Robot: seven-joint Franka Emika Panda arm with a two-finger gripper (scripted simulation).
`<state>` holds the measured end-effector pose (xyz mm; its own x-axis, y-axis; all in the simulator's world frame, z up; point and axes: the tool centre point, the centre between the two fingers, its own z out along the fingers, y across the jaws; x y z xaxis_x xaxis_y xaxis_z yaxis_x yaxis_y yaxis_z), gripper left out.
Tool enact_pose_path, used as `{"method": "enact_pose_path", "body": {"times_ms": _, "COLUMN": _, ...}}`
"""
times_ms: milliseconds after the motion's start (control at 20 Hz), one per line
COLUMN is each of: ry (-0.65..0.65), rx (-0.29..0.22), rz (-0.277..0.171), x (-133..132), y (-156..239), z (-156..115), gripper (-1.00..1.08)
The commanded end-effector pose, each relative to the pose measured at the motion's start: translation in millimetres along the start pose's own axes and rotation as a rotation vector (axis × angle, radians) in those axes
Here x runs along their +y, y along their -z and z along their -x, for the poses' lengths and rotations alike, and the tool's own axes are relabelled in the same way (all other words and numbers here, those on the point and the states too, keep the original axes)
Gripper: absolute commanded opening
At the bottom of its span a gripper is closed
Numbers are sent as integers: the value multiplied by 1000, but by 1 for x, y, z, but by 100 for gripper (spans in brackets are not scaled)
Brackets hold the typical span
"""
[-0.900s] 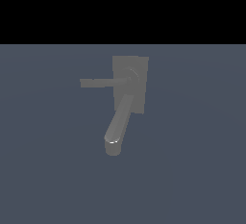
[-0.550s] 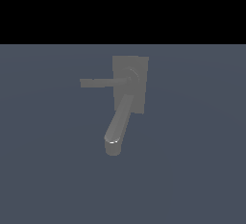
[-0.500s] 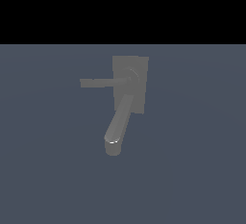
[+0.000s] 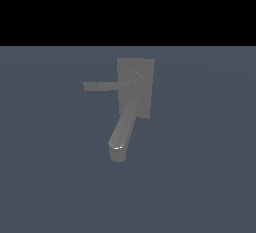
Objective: Turn on the faucet by rotating a designated handle.
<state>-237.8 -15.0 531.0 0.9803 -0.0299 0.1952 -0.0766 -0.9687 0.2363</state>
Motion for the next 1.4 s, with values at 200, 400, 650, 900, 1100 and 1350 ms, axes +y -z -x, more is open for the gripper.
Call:
{"method": "enact_pose_path", "body": {"times_ms": 200, "ry": -34, "rx": 154, "rz": 248, "x": 12, "y": 38, "z": -14, "gripper": -100}}
{"method": "enact_pose_path", "body": {"times_ms": 400, "ry": -45, "rx": 254, "rz": 415, "x": 13, "y": 67, "z": -22, "gripper": -100}}
{"method": "enact_pose_path", "body": {"times_ms": 650, "ry": -44, "rx": 375, "rz": 625, "x": 5, "y": 105, "z": -31, "gripper": -100}}
{"method": "enact_pose_path", "body": {"times_ms": 900, "ry": -20, "rx": 488, "rz": 834, "x": -14, "y": 139, "z": -41, "gripper": -100}}
{"method": "enact_pose_path", "body": {"times_ms": 1100, "ry": 17, "rx": 571, "rz": 999, "x": -37, "y": 163, "z": -49, "gripper": -100}}
{"method": "enact_pose_path", "body": {"times_ms": 1350, "ry": 90, "rx": 662, "rz": 1200, "x": -76, "y": 183, "z": -62, "gripper": -100}}
